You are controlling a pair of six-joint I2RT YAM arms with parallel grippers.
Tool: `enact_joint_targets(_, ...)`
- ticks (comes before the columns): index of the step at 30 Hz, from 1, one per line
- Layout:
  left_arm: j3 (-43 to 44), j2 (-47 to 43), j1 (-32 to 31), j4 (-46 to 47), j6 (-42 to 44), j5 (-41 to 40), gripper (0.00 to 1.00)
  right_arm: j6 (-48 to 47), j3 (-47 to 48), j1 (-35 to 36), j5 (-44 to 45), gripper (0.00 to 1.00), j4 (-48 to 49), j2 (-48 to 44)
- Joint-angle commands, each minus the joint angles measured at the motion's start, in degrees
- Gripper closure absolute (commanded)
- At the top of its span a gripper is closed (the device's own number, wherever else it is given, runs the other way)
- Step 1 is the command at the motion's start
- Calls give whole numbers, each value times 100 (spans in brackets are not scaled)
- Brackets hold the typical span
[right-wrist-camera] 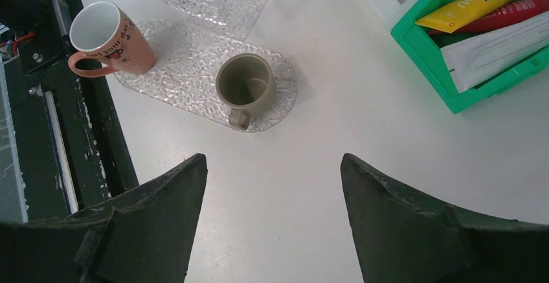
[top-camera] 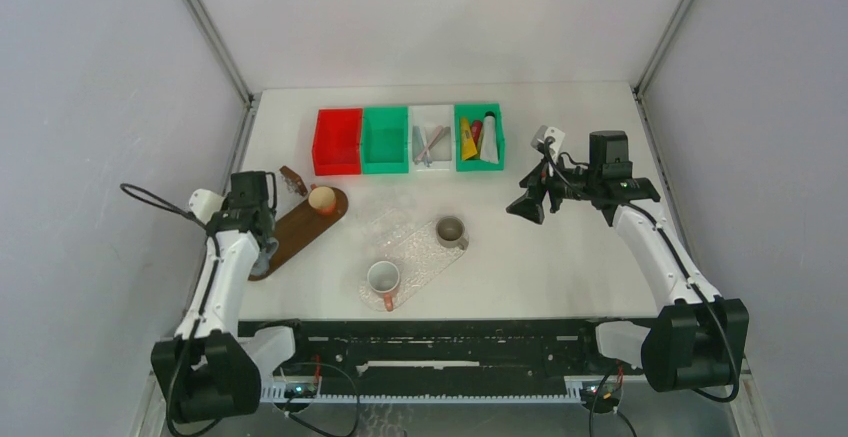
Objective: Prepare toiletry sets of a toothbrush and toothpaste on the tray
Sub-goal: Place the cup on the tray, then pick up the toothpaste from the storage box.
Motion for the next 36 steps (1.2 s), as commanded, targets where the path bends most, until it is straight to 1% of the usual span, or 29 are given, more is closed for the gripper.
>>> enact_joint_targets(1,242,-694,49,100,276,352,27,-14,72,-63,-110,17,94,-28)
enact_joint_targets(4,199,-1056,47,228,467,701,25,-7,72,-87,-113,16,96,-43)
enact_joint_targets(10,174,-1565,49,454,837,1409,24,-3,74,-124,-136,17,93,-57)
enact_joint_targets(14,79,-1794,48,921,1206,2304,24,-2,72,-129,-147,16,95,-78)
enact_joint_targets(19,-270,-1978,-30,1972,1481,3833,23,7,72,-137,-159,16,104,-109)
enact_joint_targets(21,-335,-1953,-196,2390,1552,4187,23,6,72,-140,-156,16,101,-118)
enact_joint_targets(25,-265,-1704,-765,3056,1851,4557,22,7,74,-137,-167,16,101,-149)
enact_joint_targets(29,-209,-1399,-1271,3874,1980,5101,21,20,72,-150,-180,17,113,-153)
enact_joint_targets(36,250,-898,-2166,4870,2757,5091,17,206,72,-204,-409,16,192,-153)
